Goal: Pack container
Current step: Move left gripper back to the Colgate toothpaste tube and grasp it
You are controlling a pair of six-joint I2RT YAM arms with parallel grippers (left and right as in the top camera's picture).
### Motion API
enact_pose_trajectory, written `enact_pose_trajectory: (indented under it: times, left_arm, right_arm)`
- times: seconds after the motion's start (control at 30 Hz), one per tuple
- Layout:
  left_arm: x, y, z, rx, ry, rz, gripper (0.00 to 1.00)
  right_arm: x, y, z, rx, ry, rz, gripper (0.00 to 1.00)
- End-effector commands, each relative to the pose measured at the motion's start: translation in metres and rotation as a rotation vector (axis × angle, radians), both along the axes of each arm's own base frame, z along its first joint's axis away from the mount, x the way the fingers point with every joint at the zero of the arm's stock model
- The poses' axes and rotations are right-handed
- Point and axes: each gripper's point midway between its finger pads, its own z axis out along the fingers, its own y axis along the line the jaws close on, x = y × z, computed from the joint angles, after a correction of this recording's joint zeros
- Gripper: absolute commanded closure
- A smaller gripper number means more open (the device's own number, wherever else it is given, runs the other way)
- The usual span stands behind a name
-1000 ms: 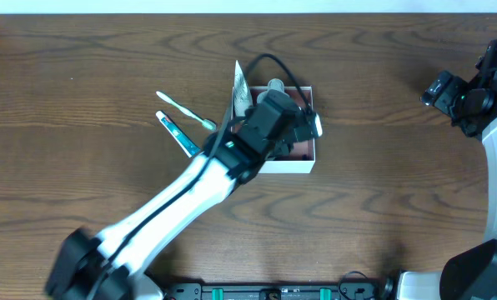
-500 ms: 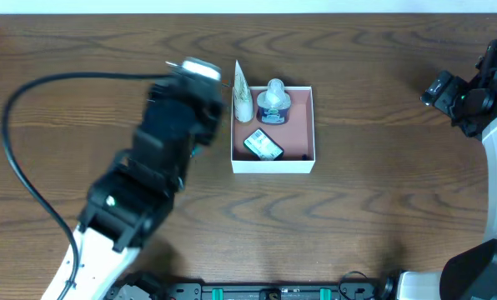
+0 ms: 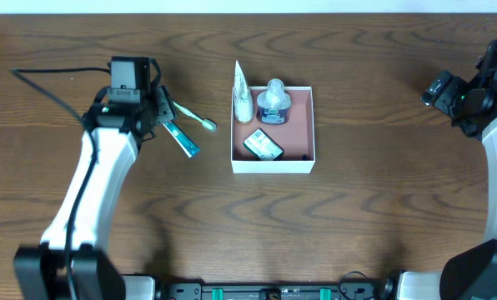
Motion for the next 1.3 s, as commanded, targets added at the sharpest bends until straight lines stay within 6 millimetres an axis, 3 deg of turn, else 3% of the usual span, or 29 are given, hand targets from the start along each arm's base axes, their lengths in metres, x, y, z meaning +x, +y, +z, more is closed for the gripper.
enact_pose_trajectory:
  times: [0.0, 0.3, 0.8, 1.0, 1.03, 1.17, 1.27]
  left_arm:
    - [-0.001, -0.021, -0.033, -0.133, 0.097, -0.026, 0.31]
    - [-0.008, -0.023, -0.093, -0.177, 0.261, 0.074, 0.31]
    - [-0.006, -0.021, -0.140, -0.173, 0.339, 0.112, 0.31]
    - [-0.001, -0.019, -0.149, -0.157, 0.331, 0.114, 0.32]
    - [-0.001, -0.018, -0.150, -0.154, 0.329, 0.115, 0.33]
    - [0.000, -0.018, -0.151, -0.149, 0.330, 0.105, 0.73]
    - [-0.002, -0.018, -0.151, -0.148, 0.337, 0.101, 0.87]
  right_arm:
    - [0.000, -0.003, -0.002, -0.005, 0.006, -0.012, 0.01]
    - [0.000, -0.003, -0.001, -0.005, 0.006, -0.012, 0.01]
    - [0.000, -0.003, -0.002, -0.005, 0.006, -0.012, 0.01]
    - [0.000, -0.003, -0.002, -0.005, 0.006, -0.012, 0.01]
    - [0.000, -0.003, -0.002, -0.005, 0.006, -0.012, 0.01]
    - [0.000, -0.003, -0.002, -0.005, 0.006, -0.012, 0.01]
    - [0.000, -0.003, -0.002, -0.005, 0.006, -0.012, 0.01]
